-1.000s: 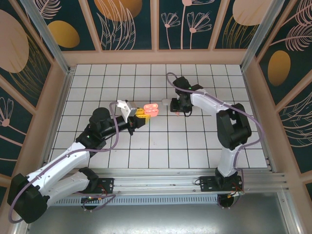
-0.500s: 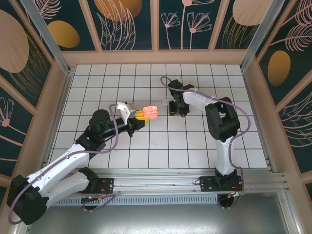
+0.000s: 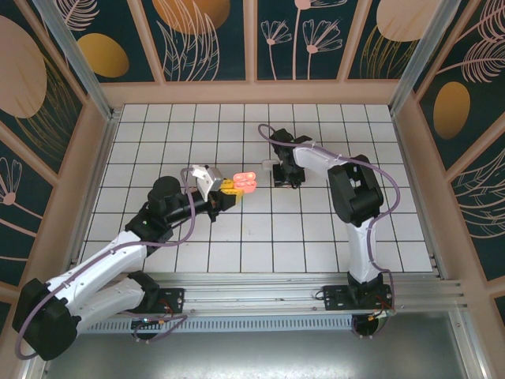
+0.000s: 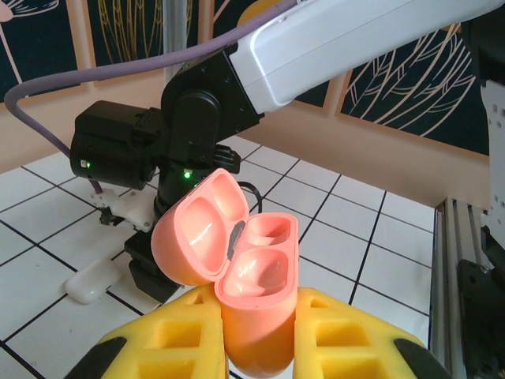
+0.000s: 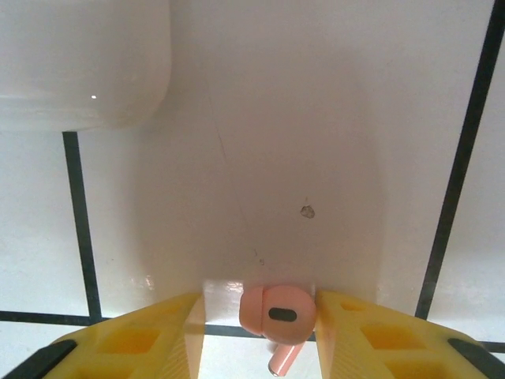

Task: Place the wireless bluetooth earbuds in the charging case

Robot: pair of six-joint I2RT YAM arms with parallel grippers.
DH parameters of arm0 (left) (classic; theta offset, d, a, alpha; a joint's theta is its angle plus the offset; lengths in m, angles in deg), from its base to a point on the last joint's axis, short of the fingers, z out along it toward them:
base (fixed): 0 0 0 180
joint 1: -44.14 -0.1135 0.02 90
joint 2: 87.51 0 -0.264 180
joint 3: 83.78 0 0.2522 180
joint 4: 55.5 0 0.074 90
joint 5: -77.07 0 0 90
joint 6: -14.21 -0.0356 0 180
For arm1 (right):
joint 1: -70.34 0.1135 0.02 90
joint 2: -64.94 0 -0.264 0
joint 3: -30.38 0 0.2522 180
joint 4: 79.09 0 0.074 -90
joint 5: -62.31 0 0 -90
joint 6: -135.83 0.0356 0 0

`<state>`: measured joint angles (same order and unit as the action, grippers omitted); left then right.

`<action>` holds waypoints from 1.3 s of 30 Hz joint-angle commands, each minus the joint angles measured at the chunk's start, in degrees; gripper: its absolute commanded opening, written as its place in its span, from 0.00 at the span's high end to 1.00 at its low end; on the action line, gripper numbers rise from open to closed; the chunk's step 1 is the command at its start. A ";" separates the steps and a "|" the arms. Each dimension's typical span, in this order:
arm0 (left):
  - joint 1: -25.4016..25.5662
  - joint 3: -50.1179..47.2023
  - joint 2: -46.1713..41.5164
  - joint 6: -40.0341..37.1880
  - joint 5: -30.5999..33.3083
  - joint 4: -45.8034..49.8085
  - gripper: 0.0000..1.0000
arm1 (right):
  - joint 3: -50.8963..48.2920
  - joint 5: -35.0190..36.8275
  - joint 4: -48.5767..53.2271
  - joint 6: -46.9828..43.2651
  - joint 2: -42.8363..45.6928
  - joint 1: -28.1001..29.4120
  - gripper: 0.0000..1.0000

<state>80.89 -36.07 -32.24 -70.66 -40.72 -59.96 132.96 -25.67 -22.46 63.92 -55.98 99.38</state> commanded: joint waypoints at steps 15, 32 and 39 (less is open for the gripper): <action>0.30 1.43 2.13 -1.44 -0.71 -2.70 0.86 | 1.12 1.39 2.30 -1.31 -0.64 -0.12 0.81; 0.25 0.24 0.92 -1.15 -0.33 -2.31 0.86 | -8.72 -0.06 0.88 -5.81 8.64 3.62 0.82; 0.26 -0.38 0.54 -0.78 -0.18 -2.29 0.86 | -11.17 -0.73 0.58 -6.78 8.38 6.10 0.77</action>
<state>80.89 -36.09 -30.67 -71.10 -40.87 -59.96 122.73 -25.69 -22.33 58.19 -48.99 104.95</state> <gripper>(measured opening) 0.174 0.226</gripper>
